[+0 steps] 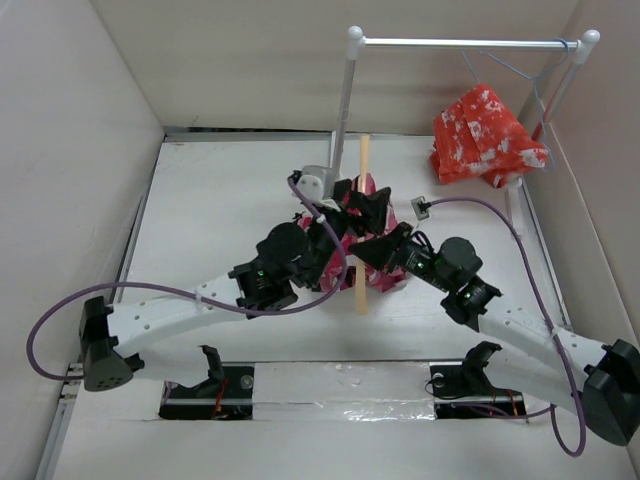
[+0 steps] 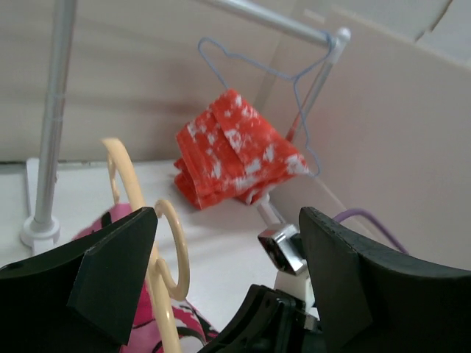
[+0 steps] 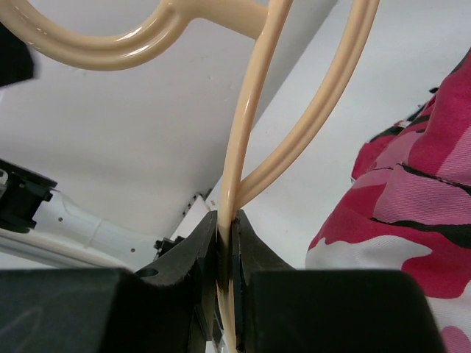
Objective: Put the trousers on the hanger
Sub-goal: Place the hanger at the clothesline.
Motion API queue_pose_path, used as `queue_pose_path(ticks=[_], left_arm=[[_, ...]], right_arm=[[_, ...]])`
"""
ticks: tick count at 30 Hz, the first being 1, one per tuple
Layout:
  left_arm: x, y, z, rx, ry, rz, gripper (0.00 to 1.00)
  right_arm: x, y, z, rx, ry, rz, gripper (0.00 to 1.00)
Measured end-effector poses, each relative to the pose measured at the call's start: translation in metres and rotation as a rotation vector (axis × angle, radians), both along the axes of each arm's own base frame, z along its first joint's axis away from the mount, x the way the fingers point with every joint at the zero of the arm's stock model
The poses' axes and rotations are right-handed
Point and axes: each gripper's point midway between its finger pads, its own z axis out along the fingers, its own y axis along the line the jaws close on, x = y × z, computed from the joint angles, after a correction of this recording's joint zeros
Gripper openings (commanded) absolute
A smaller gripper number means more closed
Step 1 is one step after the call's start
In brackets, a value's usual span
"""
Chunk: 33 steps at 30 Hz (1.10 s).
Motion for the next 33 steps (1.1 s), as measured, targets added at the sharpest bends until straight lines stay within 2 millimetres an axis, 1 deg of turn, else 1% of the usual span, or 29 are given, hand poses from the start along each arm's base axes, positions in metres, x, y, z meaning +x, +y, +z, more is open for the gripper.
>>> queue_pose_path(ticks=[2, 4, 5, 7, 9, 12, 13, 16, 19, 22, 24, 27, 31, 33], left_arm=[[-0.003, 0.019, 0.020, -0.049, -0.038, 0.027, 0.76], [-0.007, 0.041, 0.040, -0.105, -0.070, 0.059, 0.75], [-0.009, 0.055, 0.050, -0.136, -0.085, 0.075, 0.75], [-0.015, 0.081, 0.065, -0.203, -0.112, 0.106, 0.73], [-0.017, 0.101, 0.072, -0.256, -0.127, 0.137, 0.73], [-0.015, 0.115, 0.068, -0.281, -0.123, 0.173, 0.71], [-0.013, 0.116, 0.064, -0.282, -0.118, 0.182, 0.71], [-0.007, 0.113, 0.042, -0.250, -0.092, 0.201, 0.71], [0.001, 0.100, 0.007, -0.170, -0.046, 0.207, 0.71], [0.004, 0.094, -0.023, -0.101, -0.007, 0.211, 0.71], [0.006, 0.093, -0.033, -0.083, 0.011, 0.214, 0.71], [0.008, 0.095, -0.040, -0.085, 0.028, 0.220, 0.71], [0.009, 0.093, -0.056, -0.064, 0.053, 0.219, 0.71], [0.010, 0.092, -0.063, -0.052, 0.064, 0.218, 0.71]], right_arm=[[0.005, -0.002, -0.002, -0.003, 0.017, 0.008, 0.00], [0.011, -0.005, -0.002, -0.006, 0.032, 0.011, 0.00], [0.014, -0.006, 0.000, -0.003, 0.041, 0.011, 0.00], [0.021, -0.011, 0.009, 0.017, 0.044, 0.008, 0.00], [0.027, -0.017, 0.022, 0.041, 0.045, 0.010, 0.00], [0.042, -0.029, 0.043, 0.075, 0.036, -0.009, 0.00], [0.048, -0.034, 0.051, 0.084, 0.029, -0.020, 0.00], [0.069, -0.047, 0.072, 0.107, 0.012, -0.054, 0.00], [0.094, -0.057, 0.090, 0.122, -0.007, -0.081, 0.00], [0.123, -0.067, 0.105, 0.144, -0.017, -0.099, 0.00], [0.140, -0.072, 0.112, 0.147, -0.023, -0.115, 0.00], [0.162, -0.078, 0.124, 0.149, -0.031, -0.137, 0.00], [0.186, -0.085, 0.141, 0.156, -0.051, -0.150, 0.00], [0.197, -0.087, 0.147, 0.162, -0.059, -0.152, 0.00]])
